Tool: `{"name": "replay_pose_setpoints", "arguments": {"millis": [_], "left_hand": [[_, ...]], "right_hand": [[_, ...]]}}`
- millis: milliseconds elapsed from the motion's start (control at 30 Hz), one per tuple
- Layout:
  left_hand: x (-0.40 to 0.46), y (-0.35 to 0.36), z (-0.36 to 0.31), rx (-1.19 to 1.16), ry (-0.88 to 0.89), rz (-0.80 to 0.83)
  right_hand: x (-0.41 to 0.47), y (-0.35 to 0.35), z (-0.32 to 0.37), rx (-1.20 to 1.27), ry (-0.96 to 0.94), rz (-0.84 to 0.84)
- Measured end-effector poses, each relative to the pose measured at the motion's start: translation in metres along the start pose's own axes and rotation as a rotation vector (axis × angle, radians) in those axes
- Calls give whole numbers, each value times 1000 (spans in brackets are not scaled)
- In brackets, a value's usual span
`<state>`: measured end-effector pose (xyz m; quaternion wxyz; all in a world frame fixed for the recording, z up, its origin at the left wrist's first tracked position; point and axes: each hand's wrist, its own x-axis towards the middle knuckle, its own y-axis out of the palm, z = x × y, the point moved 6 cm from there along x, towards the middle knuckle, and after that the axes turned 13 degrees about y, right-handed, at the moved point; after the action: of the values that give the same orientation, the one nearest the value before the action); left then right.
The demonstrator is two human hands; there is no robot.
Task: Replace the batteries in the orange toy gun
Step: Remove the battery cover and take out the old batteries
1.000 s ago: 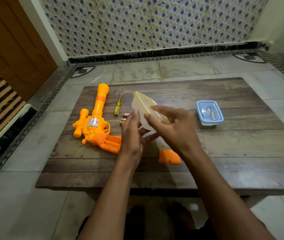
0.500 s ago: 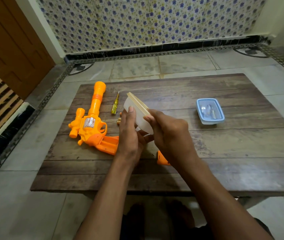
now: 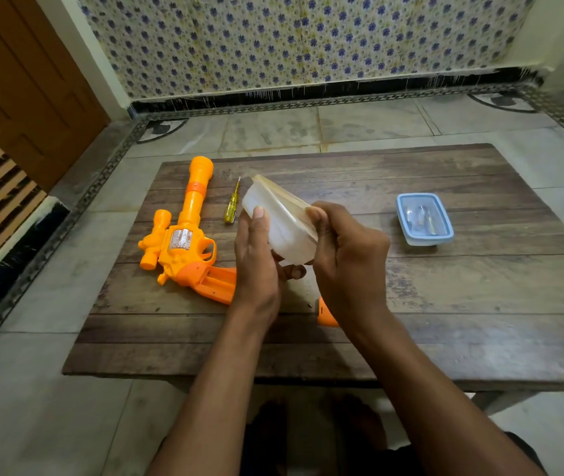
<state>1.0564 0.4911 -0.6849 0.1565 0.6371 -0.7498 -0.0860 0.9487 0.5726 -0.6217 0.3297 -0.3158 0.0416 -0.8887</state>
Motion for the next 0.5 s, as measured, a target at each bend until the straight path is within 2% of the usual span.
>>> {"name": "replay_pose_setpoints", "arguments": {"millis": [167,267,500], "left_hand": [[2,-8,2,-54,-74,-43],[4,-13,0,-118,-136,-73],[6,-12,-5,-121,-163,-54]], "right_hand": [[-1,5,0,27,-87,211],[-3,5,-2,-39,-190,310],[-7,12,-7,-222,-289,338]]}}
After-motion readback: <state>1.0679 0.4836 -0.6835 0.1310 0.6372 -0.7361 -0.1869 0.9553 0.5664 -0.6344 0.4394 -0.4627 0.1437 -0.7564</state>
